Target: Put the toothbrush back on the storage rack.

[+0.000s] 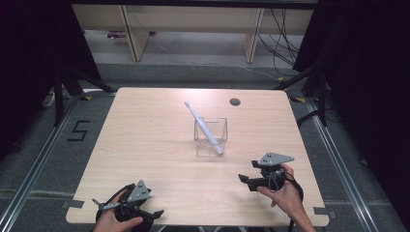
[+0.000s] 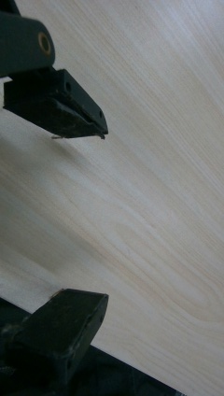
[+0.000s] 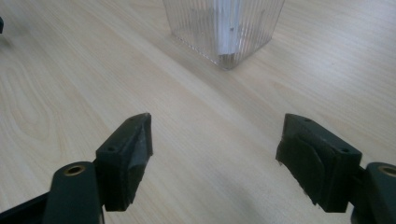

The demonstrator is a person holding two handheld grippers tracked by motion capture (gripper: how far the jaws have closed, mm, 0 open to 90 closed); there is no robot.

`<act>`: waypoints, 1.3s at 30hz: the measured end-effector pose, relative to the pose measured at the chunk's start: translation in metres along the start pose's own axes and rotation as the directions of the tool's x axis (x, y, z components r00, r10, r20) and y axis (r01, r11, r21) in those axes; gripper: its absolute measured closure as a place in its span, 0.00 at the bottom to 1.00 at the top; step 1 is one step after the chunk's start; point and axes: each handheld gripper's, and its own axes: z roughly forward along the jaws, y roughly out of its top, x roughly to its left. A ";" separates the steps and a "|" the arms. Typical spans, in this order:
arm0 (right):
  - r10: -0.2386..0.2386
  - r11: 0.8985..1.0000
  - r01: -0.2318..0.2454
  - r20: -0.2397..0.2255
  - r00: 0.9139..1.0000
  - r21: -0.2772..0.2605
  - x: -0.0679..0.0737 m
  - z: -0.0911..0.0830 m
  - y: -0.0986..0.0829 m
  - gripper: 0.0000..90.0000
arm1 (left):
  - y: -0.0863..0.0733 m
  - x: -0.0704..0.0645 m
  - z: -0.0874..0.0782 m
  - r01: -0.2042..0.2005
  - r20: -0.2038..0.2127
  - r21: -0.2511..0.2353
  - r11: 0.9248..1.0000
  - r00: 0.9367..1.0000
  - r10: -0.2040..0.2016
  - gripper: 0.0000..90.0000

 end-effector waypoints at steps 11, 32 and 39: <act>0.025 1.000 -0.025 -0.004 1.000 -0.015 0.003 -0.009 -0.016 0.21 | 0.000 0.000 0.000 0.001 -0.003 0.001 1.000 1.000 -0.001 0.17; -0.036 0.996 0.036 -0.010 0.999 0.084 0.008 -0.009 -0.036 0.21 | 0.000 0.000 0.000 -0.001 -0.006 0.002 1.000 1.000 0.001 0.17; -0.042 0.995 0.044 -0.022 0.999 0.094 0.012 -0.010 -0.039 0.21 | 0.000 0.000 -0.001 -0.011 -0.009 0.004 1.000 1.000 0.011 0.17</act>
